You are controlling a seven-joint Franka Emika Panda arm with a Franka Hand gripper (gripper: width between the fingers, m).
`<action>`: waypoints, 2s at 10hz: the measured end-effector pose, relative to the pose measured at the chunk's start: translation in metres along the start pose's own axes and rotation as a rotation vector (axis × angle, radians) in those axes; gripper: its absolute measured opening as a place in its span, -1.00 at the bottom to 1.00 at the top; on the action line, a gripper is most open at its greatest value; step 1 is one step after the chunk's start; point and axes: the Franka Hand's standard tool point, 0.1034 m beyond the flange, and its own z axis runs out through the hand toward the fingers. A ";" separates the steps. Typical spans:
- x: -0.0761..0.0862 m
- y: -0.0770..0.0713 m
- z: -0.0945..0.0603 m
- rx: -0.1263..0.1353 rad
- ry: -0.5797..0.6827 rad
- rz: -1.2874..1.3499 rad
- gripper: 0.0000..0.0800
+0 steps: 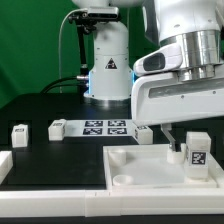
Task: Assemble one leg
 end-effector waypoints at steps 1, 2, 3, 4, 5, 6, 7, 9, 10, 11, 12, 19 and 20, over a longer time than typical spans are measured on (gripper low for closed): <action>0.001 0.001 -0.001 -0.001 -0.092 0.003 0.62; 0.008 0.006 -0.002 -0.002 -0.177 0.009 0.62; 0.021 0.013 0.000 -0.009 -0.109 0.008 0.62; 0.015 0.021 0.004 -0.014 -0.093 -0.007 0.62; 0.010 0.026 0.008 -0.020 -0.081 -0.004 0.62; 0.008 0.027 0.010 -0.023 -0.065 -0.012 0.62; 0.005 0.028 0.011 -0.024 -0.070 -0.012 0.62; 0.000 0.024 0.013 -0.024 -0.077 -0.013 0.01; 0.000 0.021 0.014 -0.022 -0.079 -0.017 0.01; -0.001 0.021 0.014 -0.021 -0.080 -0.017 -0.34; 0.000 0.021 0.014 -0.022 -0.080 -0.008 -0.34; -0.001 0.018 0.012 -0.013 -0.030 0.593 -0.33; -0.002 0.014 0.012 -0.011 -0.027 0.765 -0.33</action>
Offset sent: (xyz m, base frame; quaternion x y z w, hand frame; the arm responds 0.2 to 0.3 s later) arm -0.0056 -0.0241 -0.0155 0.0223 0.0279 -0.0304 0.9989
